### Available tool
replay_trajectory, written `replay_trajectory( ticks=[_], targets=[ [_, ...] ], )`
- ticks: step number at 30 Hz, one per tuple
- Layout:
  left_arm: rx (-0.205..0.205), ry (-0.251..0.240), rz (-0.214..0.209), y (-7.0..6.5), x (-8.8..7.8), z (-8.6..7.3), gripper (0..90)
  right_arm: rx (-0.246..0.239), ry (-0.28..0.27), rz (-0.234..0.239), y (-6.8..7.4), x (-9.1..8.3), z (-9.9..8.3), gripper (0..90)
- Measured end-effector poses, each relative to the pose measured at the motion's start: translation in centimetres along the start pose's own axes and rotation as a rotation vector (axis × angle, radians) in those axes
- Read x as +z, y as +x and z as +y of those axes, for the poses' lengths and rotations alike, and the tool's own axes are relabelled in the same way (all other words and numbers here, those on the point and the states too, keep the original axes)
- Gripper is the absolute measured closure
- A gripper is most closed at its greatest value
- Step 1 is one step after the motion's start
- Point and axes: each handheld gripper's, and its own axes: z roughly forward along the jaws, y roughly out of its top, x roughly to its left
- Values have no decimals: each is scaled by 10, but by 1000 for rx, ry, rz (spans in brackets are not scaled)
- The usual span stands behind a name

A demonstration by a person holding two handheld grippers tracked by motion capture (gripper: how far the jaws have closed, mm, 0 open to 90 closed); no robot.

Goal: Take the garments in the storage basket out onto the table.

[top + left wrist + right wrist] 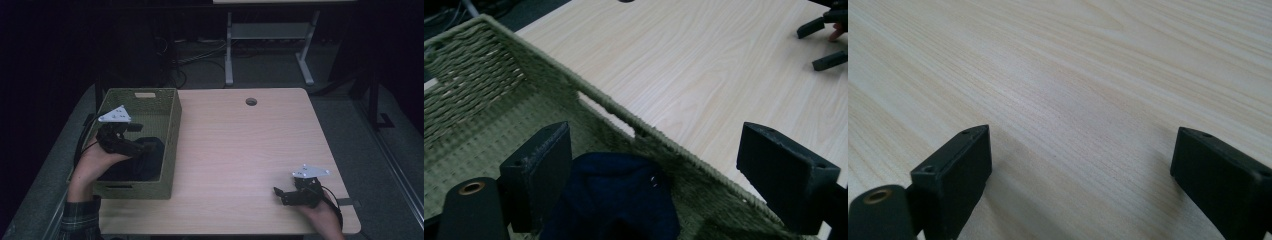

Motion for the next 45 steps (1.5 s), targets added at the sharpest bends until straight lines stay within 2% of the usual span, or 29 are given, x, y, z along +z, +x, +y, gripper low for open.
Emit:
replay_trajectory(
  ticks=[11, 17, 25, 31, 38, 40, 45],
  targets=[
    [-41, 9, 44, 12, -12, -13, 141, -1, 0, 0, 0, 0, 0, 93],
    [-65, 33, 72, 20, -20, -23, 140, -1, 1, 0, 0, 0, 0, 93],
    [-65, 43, 76, 24, -24, -30, 138, 1, 1, 1, 0, 0, 0, 93],
    [-80, 65, 101, 31, -27, -37, 138, 0, 1, 0, 0, 0, 0, 93],
    [-88, 78, 92, 35, -27, -42, 138, 1, 0, 0, 0, 0, 0, 93],
    [-93, 85, 77, 34, -24, -43, 138, 0, 0, 0, 0, 0, 0, 93],
    [-83, 113, 64, 34, -19, -44, 136, -1, 1, -1, 0, 0, 0, 93]
  ],
)
